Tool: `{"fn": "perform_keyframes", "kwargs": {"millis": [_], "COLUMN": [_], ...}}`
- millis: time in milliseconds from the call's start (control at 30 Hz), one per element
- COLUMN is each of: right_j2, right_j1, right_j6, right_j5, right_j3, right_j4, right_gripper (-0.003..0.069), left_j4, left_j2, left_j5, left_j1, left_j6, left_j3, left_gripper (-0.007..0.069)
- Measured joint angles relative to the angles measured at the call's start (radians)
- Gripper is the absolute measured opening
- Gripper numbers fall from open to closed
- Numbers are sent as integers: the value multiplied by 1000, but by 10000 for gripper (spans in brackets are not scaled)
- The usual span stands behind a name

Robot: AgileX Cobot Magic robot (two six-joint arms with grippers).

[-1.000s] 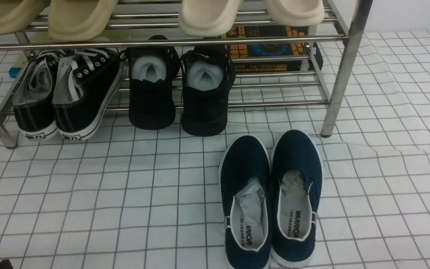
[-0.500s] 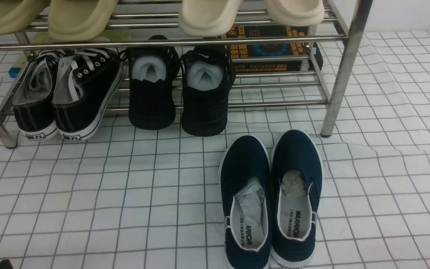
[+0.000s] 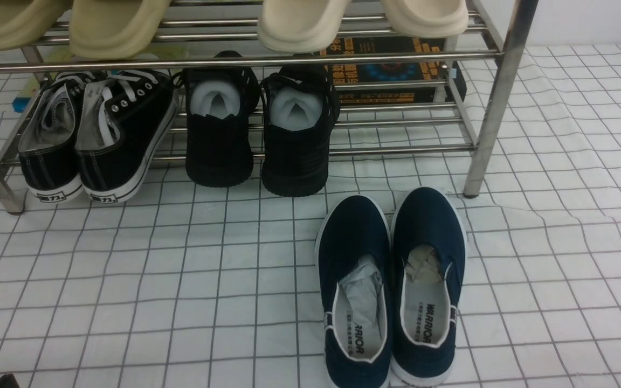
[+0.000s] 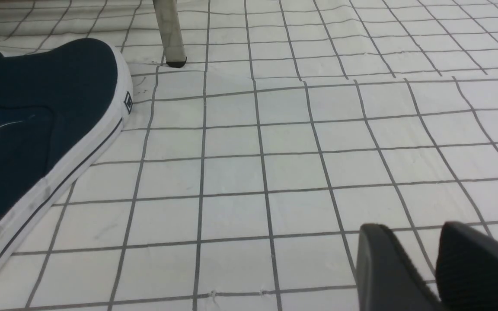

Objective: Take the shoes off the shelf with your hand from the white checkered tablecloth.
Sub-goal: 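Grasp the leftmost shoe on the bottom shelf of the shoe rack with the left gripper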

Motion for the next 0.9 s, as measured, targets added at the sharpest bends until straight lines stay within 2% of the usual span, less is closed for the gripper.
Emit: {"fn": "perform_keyframes", "kwargs": {"millis": [67, 100, 267, 400, 533, 667, 700, 733, 767, 900], "right_j2": [0, 0, 0, 0, 0, 0, 0, 0, 0, 0], "right_j1": [0, 0, 0, 0, 0, 0, 0, 0, 0, 0], "right_j6": [0, 0, 0, 0, 0, 0, 0, 0, 0, 0], "right_j5": [0, 0, 0, 0, 0, 0, 0, 0, 0, 0], "right_j3": [0, 0, 0, 0, 0, 0, 0, 0, 0, 0], "right_j4": [0, 0, 0, 0, 0, 0, 0, 0, 0, 0], "right_gripper": [213, 215, 221, 227, 232, 237, 237, 237, 237, 237], "left_j4": [-32, -87, -443, -553, -570, -556, -554, -538, -534, -463], "left_j2": [0, 0, 0, 0, 0, 8, 8, 61, 69, 367], "left_j5": [0, 0, 4, -21, -107, -106, -105, -98, -95, 53], "left_j1": [0, 0, 0, 0, 0, 0, 0, 0, 0, 0], "left_j6": [-30, -84, -381, -482, -499, -448, -448, -404, -399, -316], "left_j3": [0, 0, 2, 3, 4, -95, -95, -179, -189, -406], "left_gripper": [239, 239, 239, 239, 227, 101, 94, 40, 31, 1]}}
